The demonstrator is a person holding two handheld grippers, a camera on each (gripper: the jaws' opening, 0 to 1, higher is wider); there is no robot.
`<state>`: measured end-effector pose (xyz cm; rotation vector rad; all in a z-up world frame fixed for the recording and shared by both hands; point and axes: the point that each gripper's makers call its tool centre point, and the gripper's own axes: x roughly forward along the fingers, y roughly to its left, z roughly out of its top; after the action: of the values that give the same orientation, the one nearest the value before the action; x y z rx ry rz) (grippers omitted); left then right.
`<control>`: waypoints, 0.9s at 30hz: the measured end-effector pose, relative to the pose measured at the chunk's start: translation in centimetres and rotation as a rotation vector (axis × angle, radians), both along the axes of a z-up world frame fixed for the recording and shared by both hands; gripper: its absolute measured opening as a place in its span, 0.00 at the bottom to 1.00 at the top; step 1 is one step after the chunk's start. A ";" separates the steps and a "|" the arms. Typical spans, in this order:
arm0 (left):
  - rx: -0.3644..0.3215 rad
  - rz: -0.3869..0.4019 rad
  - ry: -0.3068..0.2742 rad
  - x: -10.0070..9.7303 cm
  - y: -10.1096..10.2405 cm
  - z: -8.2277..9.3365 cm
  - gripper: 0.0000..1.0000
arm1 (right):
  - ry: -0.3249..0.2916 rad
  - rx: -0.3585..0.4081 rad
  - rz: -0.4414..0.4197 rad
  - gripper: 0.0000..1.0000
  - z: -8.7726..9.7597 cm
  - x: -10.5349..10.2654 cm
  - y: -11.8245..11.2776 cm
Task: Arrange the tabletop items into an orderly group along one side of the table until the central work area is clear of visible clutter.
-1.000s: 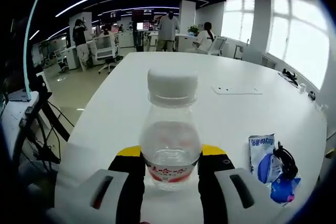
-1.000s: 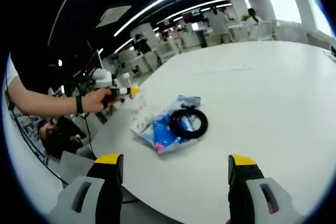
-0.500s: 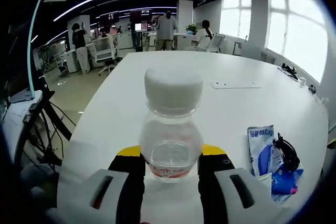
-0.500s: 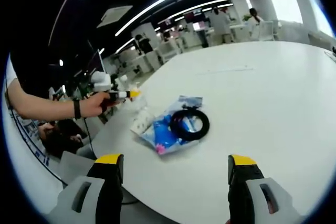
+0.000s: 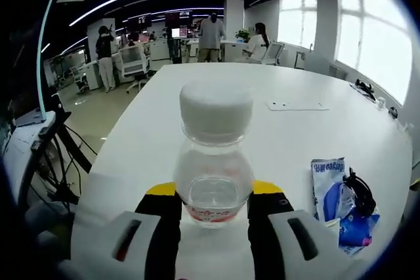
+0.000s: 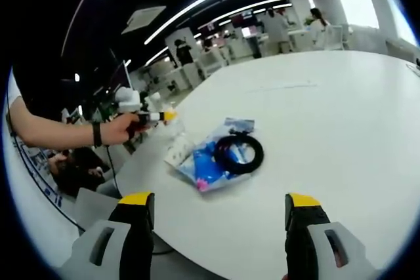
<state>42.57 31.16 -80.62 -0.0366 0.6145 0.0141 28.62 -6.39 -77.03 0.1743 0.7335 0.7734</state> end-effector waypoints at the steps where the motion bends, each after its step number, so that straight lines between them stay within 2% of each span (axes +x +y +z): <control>1: -0.001 0.003 0.000 0.0 0.0 0.0 0.37 | 0.000 0.000 0.000 0.83 0.0 0.0 0.0; 14: -0.005 0.032 0.007 1.0 0.3 -0.2 0.38 | -0.006 0.001 -0.004 0.83 0.0 0.2 -0.4; 20: -0.016 0.069 0.012 1.4 0.8 -0.5 0.38 | -0.007 0.004 -0.009 0.83 0.1 -0.1 -0.6; 27: -0.020 0.093 0.018 1.0 1.0 -0.4 0.38 | -0.004 0.004 -0.019 0.83 0.2 -0.4 -0.7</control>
<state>43.58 32.19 -81.03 -0.0843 0.6307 0.0990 28.25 -7.12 -76.80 0.1828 0.7257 0.7570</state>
